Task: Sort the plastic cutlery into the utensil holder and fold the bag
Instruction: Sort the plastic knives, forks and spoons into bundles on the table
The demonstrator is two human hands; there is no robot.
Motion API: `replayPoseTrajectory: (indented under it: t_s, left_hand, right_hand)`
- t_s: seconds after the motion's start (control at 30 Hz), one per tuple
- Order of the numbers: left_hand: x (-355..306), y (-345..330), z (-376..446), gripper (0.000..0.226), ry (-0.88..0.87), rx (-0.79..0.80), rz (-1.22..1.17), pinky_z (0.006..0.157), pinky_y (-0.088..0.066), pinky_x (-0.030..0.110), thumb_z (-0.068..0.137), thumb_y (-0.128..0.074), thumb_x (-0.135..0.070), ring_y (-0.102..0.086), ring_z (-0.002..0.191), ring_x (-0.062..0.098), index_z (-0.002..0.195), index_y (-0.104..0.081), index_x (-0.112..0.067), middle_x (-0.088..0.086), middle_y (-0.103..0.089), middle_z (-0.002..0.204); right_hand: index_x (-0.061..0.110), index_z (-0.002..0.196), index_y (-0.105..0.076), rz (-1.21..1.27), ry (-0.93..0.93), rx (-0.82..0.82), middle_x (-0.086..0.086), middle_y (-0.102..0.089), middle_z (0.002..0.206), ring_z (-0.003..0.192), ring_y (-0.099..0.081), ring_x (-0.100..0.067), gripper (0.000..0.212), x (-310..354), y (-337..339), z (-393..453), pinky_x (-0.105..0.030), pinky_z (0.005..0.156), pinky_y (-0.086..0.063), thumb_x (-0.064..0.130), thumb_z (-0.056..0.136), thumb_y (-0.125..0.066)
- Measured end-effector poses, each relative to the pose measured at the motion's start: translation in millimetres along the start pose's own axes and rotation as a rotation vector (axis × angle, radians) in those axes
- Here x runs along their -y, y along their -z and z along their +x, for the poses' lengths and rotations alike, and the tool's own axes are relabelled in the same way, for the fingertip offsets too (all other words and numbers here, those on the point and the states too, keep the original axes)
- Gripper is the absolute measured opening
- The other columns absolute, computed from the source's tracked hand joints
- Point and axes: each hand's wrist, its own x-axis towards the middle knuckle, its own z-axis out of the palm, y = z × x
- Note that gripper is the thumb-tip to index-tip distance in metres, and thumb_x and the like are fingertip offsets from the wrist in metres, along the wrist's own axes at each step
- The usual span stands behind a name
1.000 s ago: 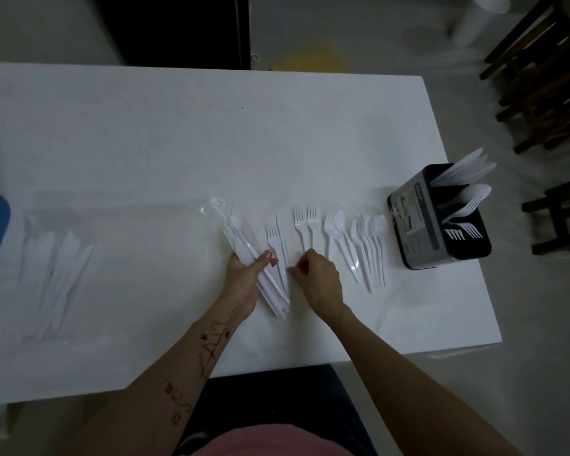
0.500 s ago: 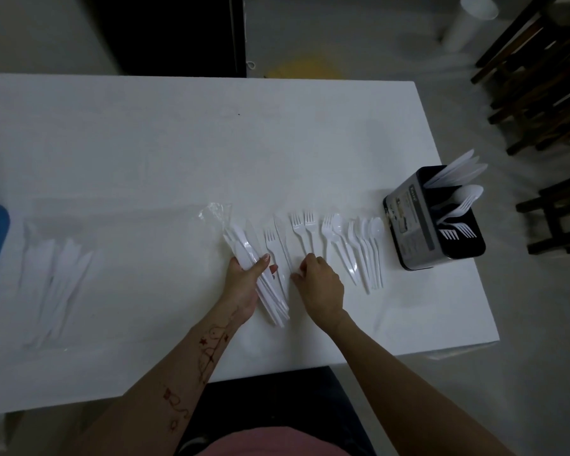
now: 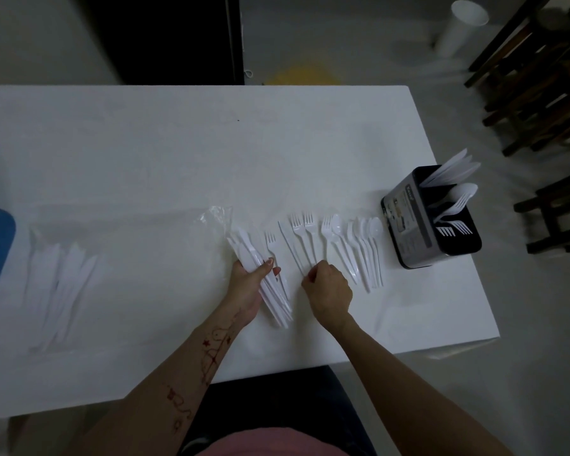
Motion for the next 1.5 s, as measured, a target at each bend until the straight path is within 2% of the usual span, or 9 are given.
replayPoseTrajectory:
  t_s: [0.17, 0.27, 0.43, 0.57, 0.83, 1.1, 1.27, 1.33, 1.5]
  left_hand:
    - [-0.2, 0.4, -3.9, 0.016, 0.006, 0.011, 0.012, 0.083, -0.056, 0.035, 0.087, -0.063, 0.000, -0.065, 0.089, 0.025, 0.098, -0.061, -0.011, 0.009, -0.066, 0.098]
    - [-1.3, 0.2, -5.9, 0.014, 0.018, 0.033, 0.006, 0.084, -0.055, 0.036, 0.088, -0.062, 0.000, -0.064, 0.088, 0.025, 0.096, -0.061, -0.011, 0.008, -0.064, 0.096]
    - [-4.8, -2.6, -5.5, 0.025, 0.038, 0.049, -0.051, 0.077, -0.055, 0.032, 0.086, -0.065, -0.004, -0.065, 0.094, 0.025, 0.110, -0.062, -0.011, 0.011, -0.065, 0.110]
    - [-8.2, -10.3, -6.4, 0.041, 0.044, 0.055, -0.060, 0.087, -0.054, 0.039, 0.081, -0.072, -0.009, -0.063, 0.101, 0.027, 0.121, -0.060, -0.005, 0.015, -0.065, 0.116]
    - [-14.9, -52.9, -2.8, 0.012, 0.029, 0.054, 0.057, 0.076, -0.055, 0.035, 0.086, -0.066, -0.003, -0.064, 0.087, 0.020, 0.095, -0.060, -0.008, 0.009, -0.063, 0.095]
    - [-44.7, -164.3, 20.2, 0.010, 0.005, 0.130, -0.024, 0.058, -0.056, 0.023, 0.090, -0.058, -0.001, -0.061, 0.060, 0.009, 0.082, -0.056, -0.006, 0.007, -0.058, 0.079]
    - [-67.0, -256.8, 40.3, 0.012, -0.022, 0.201, -0.135, 0.067, -0.050, 0.030, 0.093, -0.056, -0.003, -0.056, 0.065, 0.013, 0.082, -0.054, -0.007, 0.006, -0.056, 0.077]
    - [-69.3, -289.7, 53.0, 0.007, -0.060, 0.156, -0.204, 0.067, -0.051, 0.030, 0.091, -0.059, -0.001, -0.057, 0.066, 0.012, 0.095, -0.055, -0.004, 0.006, -0.056, 0.079]
    - [-54.6, -337.9, 76.5, 0.046, -0.260, 0.032, -0.125, 0.085, -0.052, 0.034, 0.089, -0.061, -0.001, -0.060, 0.075, 0.013, 0.129, -0.039, -0.001, 0.006, -0.059, 0.094]
  right_hand:
    - [0.008, 0.108, -0.058, 0.149, 0.061, -0.003, -0.005, -0.067, 0.094, 0.079, -0.064, -0.019, 0.016, -5.7, 0.3, 0.5, -0.028, 0.064, -0.050, 0.013, 0.093, -0.062]
    - [0.008, 0.107, -0.065, 0.480, 0.015, 0.081, -0.003, -0.067, 0.095, 0.080, -0.066, -0.018, 0.015, -12.0, 6.6, 1.2, -0.029, 0.059, -0.060, 0.013, 0.092, -0.065]
    - [0.009, 0.102, -0.073, 0.969, -0.051, 0.342, -0.006, -0.071, 0.084, 0.078, -0.066, -0.016, 0.013, -11.6, 29.0, -5.7, -0.024, 0.059, -0.050, 0.009, 0.090, -0.068]
    - [0.008, 0.098, -0.076, 0.975, -0.027, 0.433, -0.003, -0.070, 0.079, 0.074, -0.062, -0.012, 0.012, -14.5, 38.1, -11.1, -0.023, 0.057, -0.046, 0.007, 0.088, -0.070]
    - [0.007, 0.095, -0.075, 0.922, 0.025, 0.383, 0.001, -0.075, 0.082, 0.076, -0.069, -0.010, 0.015, -21.5, 69.4, -8.8, -0.019, 0.059, -0.049, 0.013, 0.082, -0.078]
    - [0.005, 0.093, -0.073, 1.041, 0.075, 0.012, -0.004, -0.073, 0.081, 0.069, -0.066, -0.008, 0.008, -58.5, 159.2, 48.9, -0.022, 0.064, -0.052, 0.007, 0.092, -0.065]
    - [0.004, 0.089, -0.072, 1.260, 0.013, -0.298, -0.009, -0.070, 0.075, 0.067, -0.063, -0.015, 0.012, -92.3, 219.4, 88.9, -0.023, 0.061, -0.052, 0.009, 0.093, -0.062]
    - [0.001, 0.090, -0.072, 1.306, -0.006, -0.365, -0.012, -0.068, 0.074, 0.068, -0.063, -0.018, 0.014, -107.4, 232.4, 103.8, -0.025, 0.061, -0.052, 0.007, 0.093, -0.059]
    - [-0.005, 0.093, -0.069, 1.359, -0.024, -0.385, -0.015, -0.066, 0.075, 0.066, -0.063, -0.018, 0.017, -133.0, 243.9, 135.9, -0.025, 0.059, -0.052, 0.005, 0.095, -0.056]
